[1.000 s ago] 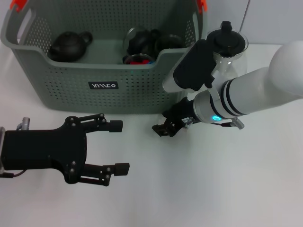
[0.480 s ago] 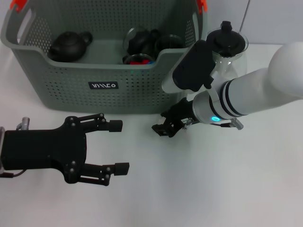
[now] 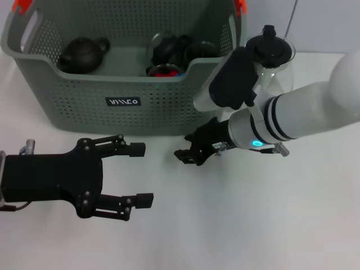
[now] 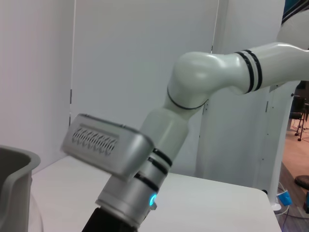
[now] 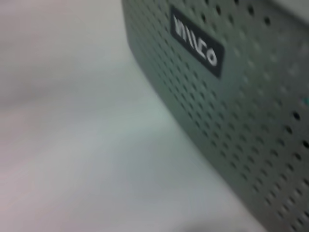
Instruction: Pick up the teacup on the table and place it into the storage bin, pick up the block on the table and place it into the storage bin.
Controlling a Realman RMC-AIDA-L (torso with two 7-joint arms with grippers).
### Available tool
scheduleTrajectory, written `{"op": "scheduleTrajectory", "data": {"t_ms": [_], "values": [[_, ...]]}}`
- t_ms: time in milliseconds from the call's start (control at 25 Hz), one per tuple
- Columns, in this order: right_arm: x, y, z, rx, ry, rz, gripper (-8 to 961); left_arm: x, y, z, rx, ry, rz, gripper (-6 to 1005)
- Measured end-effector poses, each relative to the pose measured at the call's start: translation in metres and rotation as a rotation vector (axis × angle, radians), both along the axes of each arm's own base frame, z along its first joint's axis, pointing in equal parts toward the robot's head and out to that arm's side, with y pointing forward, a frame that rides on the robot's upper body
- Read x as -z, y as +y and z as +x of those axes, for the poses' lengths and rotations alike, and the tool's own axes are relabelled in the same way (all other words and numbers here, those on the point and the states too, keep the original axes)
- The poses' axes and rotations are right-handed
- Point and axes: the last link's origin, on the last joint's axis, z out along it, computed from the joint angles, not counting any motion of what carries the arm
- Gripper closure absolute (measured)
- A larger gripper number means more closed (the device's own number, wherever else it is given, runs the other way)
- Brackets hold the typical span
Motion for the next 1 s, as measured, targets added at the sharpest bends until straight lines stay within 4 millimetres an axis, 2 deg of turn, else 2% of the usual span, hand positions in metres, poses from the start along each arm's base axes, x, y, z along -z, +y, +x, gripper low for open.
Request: {"op": "scheduleTrajectory", "data": {"t_ms": [200,360,480,800,920,1000], "values": [[-0.013,-0.008,-0.006,-0.004,0.064,-0.01,516,0.0,0.0,0.0,-0.001,0.0,-0.003,89],[-0.035,-0.013,-0.016,-0.008,0.125,-0.032,516,-0.001,0.0,0.0,-0.002,0.002,-0.005,89],[-0.063,-0.017,-0.033,-0.016,0.206,-0.062,516,-0.001,0.0,-0.001,-0.006,0.005,-0.004,89],[-0.17,-0.023,-0.111,-0.094,0.529,-0.077,517,-0.004,0.0,-0.002,-0.013,0.002,0.004,89],[-0.202,-0.012,-0.137,-0.127,0.606,-0.04,517,-0.004,0.0,-0.003,-0.012,0.003,0.009,89],[-0.208,0.004,-0.147,-0.121,0.592,0.001,517,-0.004,0.0,-0.002,-0.01,0.003,0.008,89]]}}
